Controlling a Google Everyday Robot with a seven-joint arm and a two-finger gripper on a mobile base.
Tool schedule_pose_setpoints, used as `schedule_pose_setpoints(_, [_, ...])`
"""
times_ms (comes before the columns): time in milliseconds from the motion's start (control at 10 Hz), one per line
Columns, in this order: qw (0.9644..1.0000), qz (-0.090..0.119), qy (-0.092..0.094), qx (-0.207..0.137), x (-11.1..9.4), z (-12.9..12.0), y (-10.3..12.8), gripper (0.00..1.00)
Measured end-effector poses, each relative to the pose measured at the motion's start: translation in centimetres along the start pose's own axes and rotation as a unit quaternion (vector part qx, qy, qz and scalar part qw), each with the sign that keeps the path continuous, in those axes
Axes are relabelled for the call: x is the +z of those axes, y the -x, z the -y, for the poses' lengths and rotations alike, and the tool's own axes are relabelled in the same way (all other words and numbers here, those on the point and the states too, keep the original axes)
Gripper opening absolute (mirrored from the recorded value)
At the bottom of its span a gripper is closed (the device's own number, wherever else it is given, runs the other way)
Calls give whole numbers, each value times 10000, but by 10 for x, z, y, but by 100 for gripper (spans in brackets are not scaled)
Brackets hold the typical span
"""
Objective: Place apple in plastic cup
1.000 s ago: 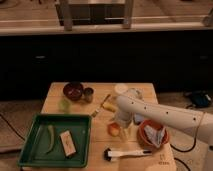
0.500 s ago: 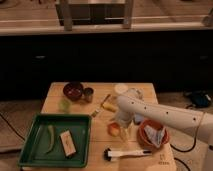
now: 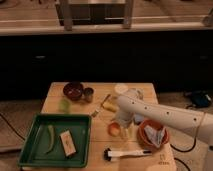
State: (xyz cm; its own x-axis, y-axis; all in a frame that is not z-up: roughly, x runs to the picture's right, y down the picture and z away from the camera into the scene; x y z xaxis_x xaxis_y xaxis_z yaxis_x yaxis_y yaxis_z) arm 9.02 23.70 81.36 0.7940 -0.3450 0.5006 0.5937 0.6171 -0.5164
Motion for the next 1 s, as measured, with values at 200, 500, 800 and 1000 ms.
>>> schedule_pose_setpoints(200, [10000, -9, 8, -27, 0, -1, 0, 80])
schedule_pose_setpoints(500, [10000, -19, 14, -53, 0, -1, -2, 80])
schedule_pose_setpoints(800, [10000, -26, 24, -79, 1, -3, -3, 80])
schedule_pose_setpoints(1000, [9999, -30, 30, -99, 1, -3, -3, 80])
